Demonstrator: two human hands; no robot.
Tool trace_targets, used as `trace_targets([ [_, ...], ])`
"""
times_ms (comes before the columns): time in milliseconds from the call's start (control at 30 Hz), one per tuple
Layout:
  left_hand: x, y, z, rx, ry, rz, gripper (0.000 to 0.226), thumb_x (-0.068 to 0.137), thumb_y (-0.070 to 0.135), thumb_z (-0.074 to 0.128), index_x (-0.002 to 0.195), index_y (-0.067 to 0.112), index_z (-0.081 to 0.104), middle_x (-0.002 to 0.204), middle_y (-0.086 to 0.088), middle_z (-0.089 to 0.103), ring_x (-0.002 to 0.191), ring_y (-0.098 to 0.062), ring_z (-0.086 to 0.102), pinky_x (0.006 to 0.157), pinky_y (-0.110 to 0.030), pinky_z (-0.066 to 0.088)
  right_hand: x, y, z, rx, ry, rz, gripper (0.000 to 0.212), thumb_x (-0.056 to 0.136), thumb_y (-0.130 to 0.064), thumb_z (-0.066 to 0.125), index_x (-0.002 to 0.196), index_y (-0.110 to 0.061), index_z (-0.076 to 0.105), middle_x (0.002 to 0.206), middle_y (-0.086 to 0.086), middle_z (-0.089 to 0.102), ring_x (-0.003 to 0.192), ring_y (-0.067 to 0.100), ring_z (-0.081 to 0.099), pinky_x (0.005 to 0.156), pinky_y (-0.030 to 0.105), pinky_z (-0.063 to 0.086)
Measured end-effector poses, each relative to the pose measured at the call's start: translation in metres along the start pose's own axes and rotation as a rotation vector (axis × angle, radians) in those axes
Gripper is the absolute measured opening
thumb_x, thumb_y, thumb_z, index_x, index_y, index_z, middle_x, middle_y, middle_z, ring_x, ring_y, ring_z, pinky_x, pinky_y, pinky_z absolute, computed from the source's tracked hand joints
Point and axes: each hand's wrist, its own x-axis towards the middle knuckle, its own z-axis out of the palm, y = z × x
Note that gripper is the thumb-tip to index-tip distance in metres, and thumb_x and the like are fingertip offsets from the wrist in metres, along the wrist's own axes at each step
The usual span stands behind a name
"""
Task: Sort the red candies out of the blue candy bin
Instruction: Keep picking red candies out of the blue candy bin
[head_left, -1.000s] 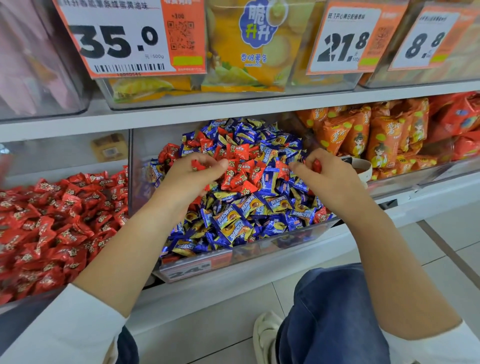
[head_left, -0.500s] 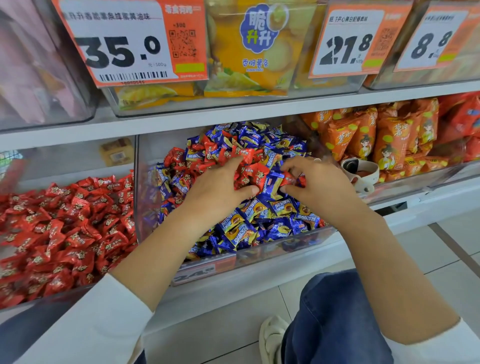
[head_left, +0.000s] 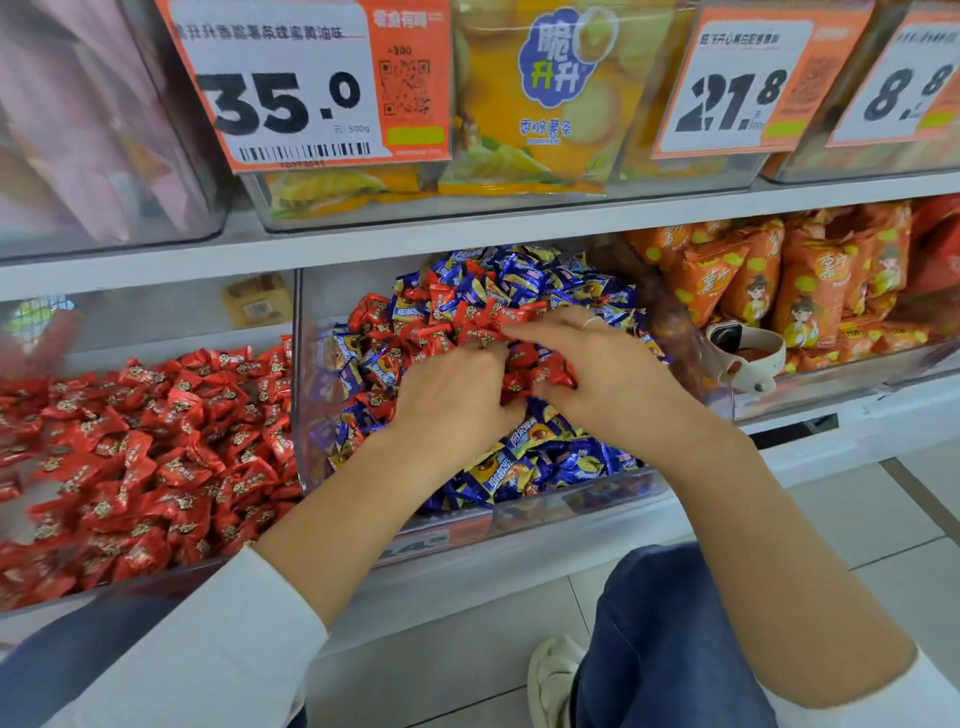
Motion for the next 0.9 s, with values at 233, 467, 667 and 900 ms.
trace_targets([
  [233, -0.005, -0.017, -0.01, -0.117, 0.053, -0.037, 0.035, 0.088, 0.038, 0.052, 0.122, 0.031, 0.057, 0.091, 0.009, 0.066, 0.087, -0.018, 0.061, 0.06, -0.026, 0.036, 0.01, 0.005, 0.015, -0.218, -0.091, -0.002, 0.061, 0.086, -0.033, 0.064, 0.141, -0.037, 0.038, 0.137, -0.005, 0.046, 0.117, 0.021, 0.053, 0.088, 0.037, 0.049],
  [467, -0.009, -0.039, -0.026, -0.198, 0.065, -0.122, 0.026, 0.092, 0.037, 0.05, 0.114, 0.026, 0.056, 0.062, 0.011, 0.05, 0.058, -0.01, 0.046, 0.051, -0.027, 0.032, 0.017, -0.003, 0.021, -0.269, 0.013, -0.019, 0.031, 0.09, -0.036, 0.057, 0.12, -0.028, 0.057, 0.122, -0.001, 0.053, 0.095, 0.025, 0.061, 0.068, 0.032, 0.049],
  [667, -0.005, -0.05, -0.033, -0.22, 0.014, -0.174, 0.036, 0.091, 0.037, 0.049, 0.124, 0.023, 0.054, 0.063, 0.005, 0.055, 0.06, -0.009, 0.052, 0.056, -0.029, 0.034, 0.02, 0.001, 0.017, -0.023, 0.256, 0.063, 0.017, 0.087, -0.024, 0.057, 0.097, -0.011, 0.062, 0.092, 0.002, 0.045, 0.07, 0.026, 0.053, 0.061, 0.031, 0.041],
  [900, 0.004, -0.047, -0.027, -0.503, -0.093, -0.297, 0.045, 0.096, 0.036, 0.045, 0.139, 0.023, 0.039, 0.091, -0.001, 0.065, 0.058, -0.013, 0.066, 0.055, -0.026, 0.054, 0.021, 0.025, -0.006, 0.125, 0.376, 0.262, 0.034, 0.093, -0.041, 0.052, 0.07, -0.019, 0.04, 0.052, -0.001, 0.04, 0.049, 0.022, 0.039, 0.052, 0.033, 0.024],
])
